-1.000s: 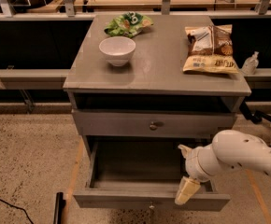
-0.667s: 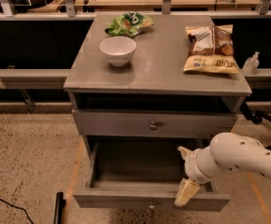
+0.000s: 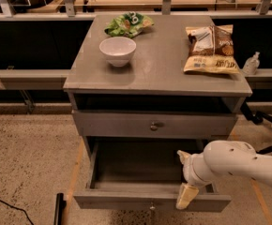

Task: Close middle drawer

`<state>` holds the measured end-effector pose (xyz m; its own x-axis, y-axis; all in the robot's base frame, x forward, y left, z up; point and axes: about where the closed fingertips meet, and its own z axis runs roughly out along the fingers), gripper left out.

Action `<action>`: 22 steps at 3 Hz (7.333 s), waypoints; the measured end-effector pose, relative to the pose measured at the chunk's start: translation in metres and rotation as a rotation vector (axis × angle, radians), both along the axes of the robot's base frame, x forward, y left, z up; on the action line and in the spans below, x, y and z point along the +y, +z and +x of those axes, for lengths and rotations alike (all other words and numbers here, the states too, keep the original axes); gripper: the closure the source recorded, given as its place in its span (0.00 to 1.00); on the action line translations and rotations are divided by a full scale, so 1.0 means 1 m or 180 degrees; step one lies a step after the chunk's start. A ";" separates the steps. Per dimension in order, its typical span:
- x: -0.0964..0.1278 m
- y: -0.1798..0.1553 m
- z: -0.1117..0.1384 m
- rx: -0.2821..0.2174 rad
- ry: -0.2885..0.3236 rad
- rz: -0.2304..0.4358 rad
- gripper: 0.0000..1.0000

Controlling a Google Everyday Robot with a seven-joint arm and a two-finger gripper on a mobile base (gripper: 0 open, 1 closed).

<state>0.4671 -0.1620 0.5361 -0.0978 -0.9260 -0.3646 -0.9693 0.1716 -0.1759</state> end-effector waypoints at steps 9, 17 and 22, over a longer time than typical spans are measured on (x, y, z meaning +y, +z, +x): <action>0.003 -0.080 0.041 -0.0303 0.0190 -0.0262 1.00; -0.005 -0.080 0.069 -0.0646 0.0205 -0.0430 0.03; -0.002 -0.077 0.098 -0.1086 0.0254 -0.0438 1.00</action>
Offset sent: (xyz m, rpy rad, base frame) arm 0.0319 0.0028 -0.0859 -0.0494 -0.0425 0.0651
